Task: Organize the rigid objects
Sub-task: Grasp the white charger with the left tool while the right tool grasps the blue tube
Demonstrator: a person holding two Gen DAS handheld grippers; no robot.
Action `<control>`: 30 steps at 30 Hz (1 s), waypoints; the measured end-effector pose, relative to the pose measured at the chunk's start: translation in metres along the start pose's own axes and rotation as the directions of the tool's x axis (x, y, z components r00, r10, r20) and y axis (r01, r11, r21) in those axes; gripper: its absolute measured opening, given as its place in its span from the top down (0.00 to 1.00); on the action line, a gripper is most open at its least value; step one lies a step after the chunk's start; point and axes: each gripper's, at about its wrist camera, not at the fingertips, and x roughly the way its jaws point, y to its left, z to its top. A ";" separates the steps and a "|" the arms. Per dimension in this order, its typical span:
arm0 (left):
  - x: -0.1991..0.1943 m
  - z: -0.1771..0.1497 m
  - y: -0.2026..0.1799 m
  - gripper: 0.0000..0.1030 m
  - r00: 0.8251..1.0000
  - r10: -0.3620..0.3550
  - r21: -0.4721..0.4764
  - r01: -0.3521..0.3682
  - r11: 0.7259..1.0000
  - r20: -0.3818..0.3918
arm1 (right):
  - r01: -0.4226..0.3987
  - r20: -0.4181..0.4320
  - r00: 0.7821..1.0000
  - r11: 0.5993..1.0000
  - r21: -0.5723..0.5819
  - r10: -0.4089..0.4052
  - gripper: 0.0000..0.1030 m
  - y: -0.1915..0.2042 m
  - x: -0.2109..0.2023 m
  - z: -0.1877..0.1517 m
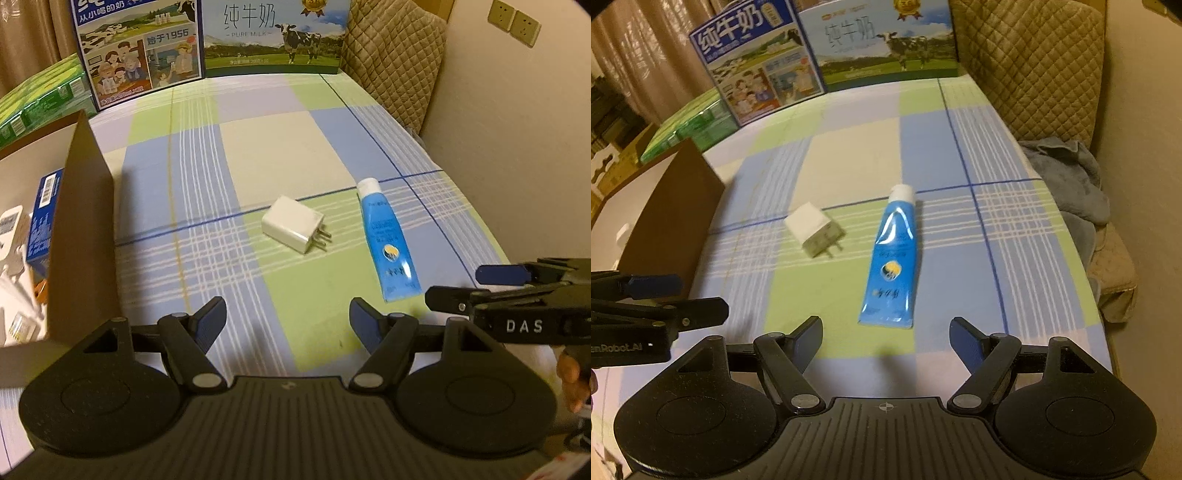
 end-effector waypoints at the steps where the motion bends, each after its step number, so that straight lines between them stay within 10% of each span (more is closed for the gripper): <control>1: 0.005 0.003 0.000 0.32 1.000 0.005 -0.001 -0.005 1.000 -0.001 | 0.004 0.001 1.000 1.000 0.004 -0.004 0.29 -0.002 0.004 0.002; 30: 0.121 0.063 -0.011 0.33 0.998 0.039 0.066 -0.036 0.997 -0.044 | 0.016 0.067 0.998 0.998 0.066 -0.021 0.43 -0.029 0.069 0.043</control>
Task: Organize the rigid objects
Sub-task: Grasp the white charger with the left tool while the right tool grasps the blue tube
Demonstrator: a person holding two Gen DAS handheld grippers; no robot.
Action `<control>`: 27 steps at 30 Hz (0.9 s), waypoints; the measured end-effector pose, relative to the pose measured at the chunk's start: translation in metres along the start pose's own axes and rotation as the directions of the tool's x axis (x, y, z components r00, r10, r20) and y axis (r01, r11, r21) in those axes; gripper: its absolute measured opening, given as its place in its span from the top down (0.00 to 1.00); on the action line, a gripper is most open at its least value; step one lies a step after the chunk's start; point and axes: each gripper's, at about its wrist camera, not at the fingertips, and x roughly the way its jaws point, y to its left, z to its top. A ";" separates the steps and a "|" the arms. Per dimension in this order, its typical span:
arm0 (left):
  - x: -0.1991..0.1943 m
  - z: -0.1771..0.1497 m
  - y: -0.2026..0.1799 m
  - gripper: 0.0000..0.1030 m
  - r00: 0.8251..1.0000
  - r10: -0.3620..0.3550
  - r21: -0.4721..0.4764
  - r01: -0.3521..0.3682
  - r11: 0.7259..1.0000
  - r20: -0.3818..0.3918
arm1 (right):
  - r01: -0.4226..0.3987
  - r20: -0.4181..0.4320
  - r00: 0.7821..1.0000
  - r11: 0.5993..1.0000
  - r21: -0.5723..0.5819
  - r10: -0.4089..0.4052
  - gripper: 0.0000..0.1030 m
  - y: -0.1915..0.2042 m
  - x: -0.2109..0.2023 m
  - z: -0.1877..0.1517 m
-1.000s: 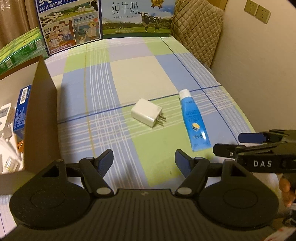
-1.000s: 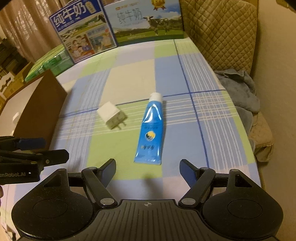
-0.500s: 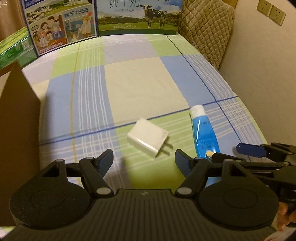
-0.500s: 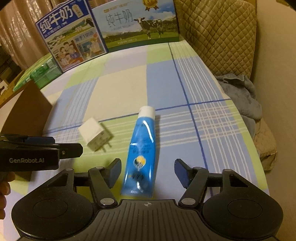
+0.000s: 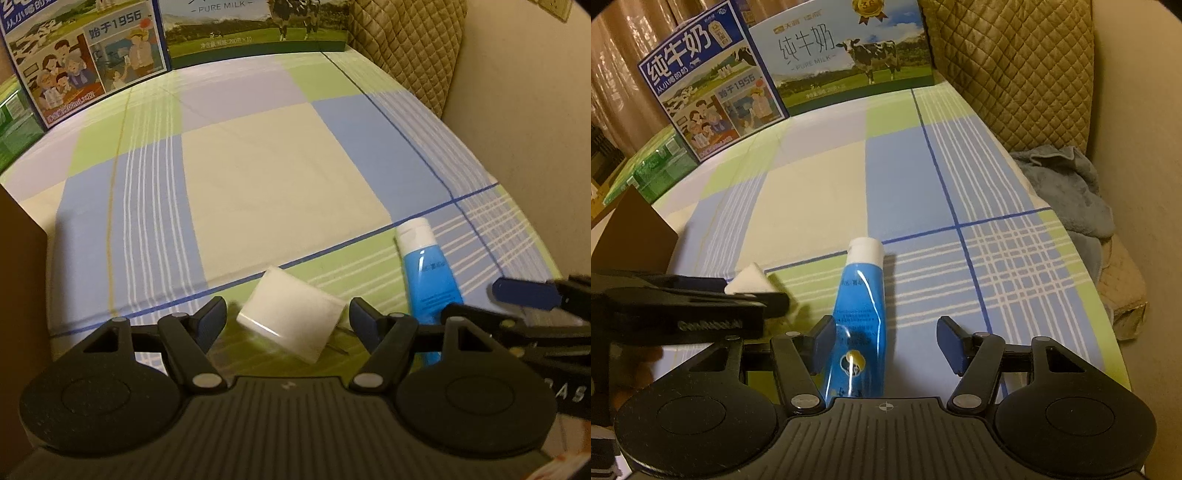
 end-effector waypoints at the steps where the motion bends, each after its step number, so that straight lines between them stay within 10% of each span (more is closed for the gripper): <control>1: 0.000 -0.001 0.001 0.39 1.000 -0.010 0.002 0.010 1.000 0.005 | 0.002 -0.001 1.000 1.000 -0.003 -0.002 0.43 0.000 0.001 0.001; 14: -0.009 -0.014 0.038 0.42 0.997 0.072 -0.062 -0.071 0.996 0.017 | 0.061 0.019 0.998 0.987 -0.146 -0.058 0.44 0.029 0.036 0.006; 17: -0.013 -0.022 0.042 0.42 0.997 0.077 -0.074 -0.076 0.994 0.013 | 0.107 0.040 0.994 0.964 -0.244 -0.100 0.64 0.043 0.044 0.002; 27: -0.034 -0.056 0.038 0.42 0.998 0.069 -0.088 -0.069 0.994 0.002 | 0.050 0.031 0.999 0.915 -0.400 -0.041 0.68 0.066 0.039 -0.023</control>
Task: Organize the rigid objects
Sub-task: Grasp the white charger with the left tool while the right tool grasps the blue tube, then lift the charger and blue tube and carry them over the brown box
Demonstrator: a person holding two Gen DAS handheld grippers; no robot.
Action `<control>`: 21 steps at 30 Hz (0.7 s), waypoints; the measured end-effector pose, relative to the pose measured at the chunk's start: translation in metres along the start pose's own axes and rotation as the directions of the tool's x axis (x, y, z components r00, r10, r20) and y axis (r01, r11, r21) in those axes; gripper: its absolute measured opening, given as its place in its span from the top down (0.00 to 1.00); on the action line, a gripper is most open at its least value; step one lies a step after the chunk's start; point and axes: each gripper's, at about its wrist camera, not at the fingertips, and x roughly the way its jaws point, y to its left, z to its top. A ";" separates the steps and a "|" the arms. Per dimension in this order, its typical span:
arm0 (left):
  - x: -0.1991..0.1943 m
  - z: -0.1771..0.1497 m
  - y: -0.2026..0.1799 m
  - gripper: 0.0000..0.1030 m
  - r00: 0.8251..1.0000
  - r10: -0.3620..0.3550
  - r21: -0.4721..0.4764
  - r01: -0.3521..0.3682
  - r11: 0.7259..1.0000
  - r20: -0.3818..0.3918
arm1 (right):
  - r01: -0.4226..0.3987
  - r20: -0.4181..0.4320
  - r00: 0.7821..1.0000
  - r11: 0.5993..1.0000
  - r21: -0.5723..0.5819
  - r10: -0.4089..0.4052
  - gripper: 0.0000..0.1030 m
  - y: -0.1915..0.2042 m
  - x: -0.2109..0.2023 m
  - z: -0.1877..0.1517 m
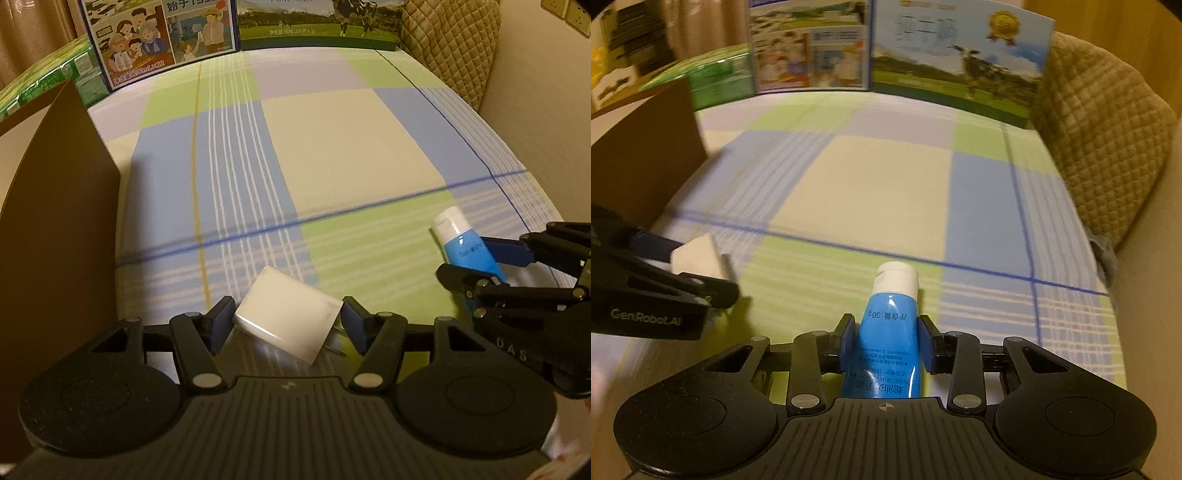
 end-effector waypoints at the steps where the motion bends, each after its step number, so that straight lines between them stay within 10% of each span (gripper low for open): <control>1: -0.003 -0.004 0.000 0.42 1.000 -0.003 0.000 0.003 1.000 -0.001 | -0.015 -0.003 1.000 1.000 -0.013 0.015 0.68 0.003 -0.003 -0.003; 21: -0.057 -0.088 0.014 0.42 0.999 0.019 -0.082 -0.021 0.996 -0.031 | -0.184 -0.069 0.982 0.971 -0.156 0.175 0.68 0.049 -0.047 -0.052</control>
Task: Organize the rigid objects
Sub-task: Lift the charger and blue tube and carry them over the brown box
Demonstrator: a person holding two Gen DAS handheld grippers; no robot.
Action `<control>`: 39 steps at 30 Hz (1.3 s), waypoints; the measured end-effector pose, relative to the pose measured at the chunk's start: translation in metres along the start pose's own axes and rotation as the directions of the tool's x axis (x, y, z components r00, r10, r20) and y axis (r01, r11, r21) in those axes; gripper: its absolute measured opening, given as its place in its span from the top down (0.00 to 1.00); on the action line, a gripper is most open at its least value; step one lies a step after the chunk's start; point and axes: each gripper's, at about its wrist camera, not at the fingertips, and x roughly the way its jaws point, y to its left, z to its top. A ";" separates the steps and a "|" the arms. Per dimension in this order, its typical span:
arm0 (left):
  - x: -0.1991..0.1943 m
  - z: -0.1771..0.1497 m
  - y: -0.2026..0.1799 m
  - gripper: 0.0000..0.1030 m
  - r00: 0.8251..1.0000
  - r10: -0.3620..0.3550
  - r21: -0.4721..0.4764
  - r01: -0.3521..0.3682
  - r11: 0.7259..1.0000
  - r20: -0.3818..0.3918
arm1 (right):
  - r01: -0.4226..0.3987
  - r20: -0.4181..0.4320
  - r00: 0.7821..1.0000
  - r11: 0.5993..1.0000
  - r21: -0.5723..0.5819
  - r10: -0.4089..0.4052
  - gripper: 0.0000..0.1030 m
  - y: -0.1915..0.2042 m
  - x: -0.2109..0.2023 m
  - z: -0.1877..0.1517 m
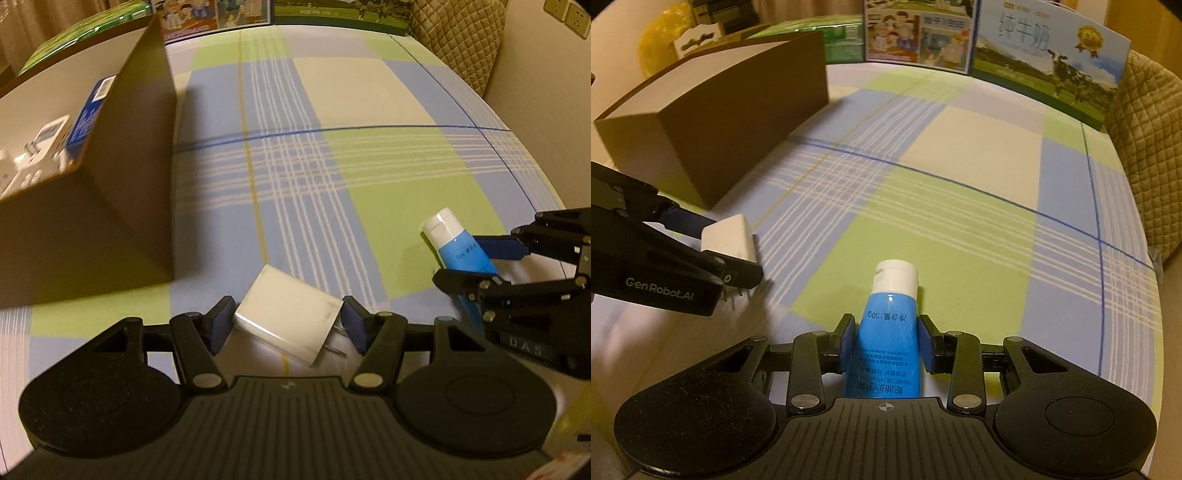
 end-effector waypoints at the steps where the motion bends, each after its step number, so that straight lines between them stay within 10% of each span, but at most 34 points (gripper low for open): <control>1: -0.002 -0.003 0.001 0.42 1.000 0.002 -0.004 -0.002 1.000 0.001 | -0.003 0.001 1.000 1.000 -0.003 0.003 0.68 0.001 -0.001 -0.001; 39: -0.095 -0.033 0.059 0.43 0.986 0.088 -0.171 -0.063 0.983 0.144 | -0.116 0.162 0.980 0.993 -0.022 0.118 0.70 0.051 -0.054 0.038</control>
